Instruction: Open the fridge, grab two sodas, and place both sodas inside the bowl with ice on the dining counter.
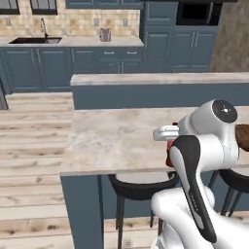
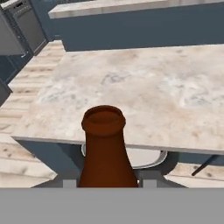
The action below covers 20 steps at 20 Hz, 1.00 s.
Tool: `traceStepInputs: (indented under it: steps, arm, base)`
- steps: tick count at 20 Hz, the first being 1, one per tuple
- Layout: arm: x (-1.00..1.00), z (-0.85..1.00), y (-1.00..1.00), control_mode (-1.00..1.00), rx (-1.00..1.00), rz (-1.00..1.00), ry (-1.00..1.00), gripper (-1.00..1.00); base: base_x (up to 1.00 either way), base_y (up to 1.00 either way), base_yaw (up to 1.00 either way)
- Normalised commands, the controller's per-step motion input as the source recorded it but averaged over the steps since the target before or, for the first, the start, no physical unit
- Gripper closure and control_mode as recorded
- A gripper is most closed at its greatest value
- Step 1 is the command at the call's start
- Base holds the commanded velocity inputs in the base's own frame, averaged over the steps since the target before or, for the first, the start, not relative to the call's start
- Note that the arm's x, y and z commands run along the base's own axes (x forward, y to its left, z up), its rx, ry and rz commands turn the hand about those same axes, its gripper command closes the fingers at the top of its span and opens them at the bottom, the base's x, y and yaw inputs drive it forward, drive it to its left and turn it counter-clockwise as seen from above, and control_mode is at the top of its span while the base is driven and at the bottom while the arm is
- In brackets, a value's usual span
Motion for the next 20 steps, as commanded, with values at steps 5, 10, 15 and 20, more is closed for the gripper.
traceStepInputs:
  steps: [5,10,15,20]
  arm:
    - [0.0,0.0,0.0,1.0,0.0,0.0,0.0,1.0]
    - [0.0,0.0,0.0,1.0,0.0,0.0,0.0,1.0]
    - [0.0,0.0,0.0,1.0,0.0,0.0,0.0,1.0]
    - [0.0,0.0,0.0,1.0,0.0,0.0,0.0,1.0]
  base:
    - [-0.16,-0.67,-0.26]
    - [-0.01,-0.74,-0.2]
    - [0.0,-0.76,-0.15]
    - [0.01,-0.77,-0.12]
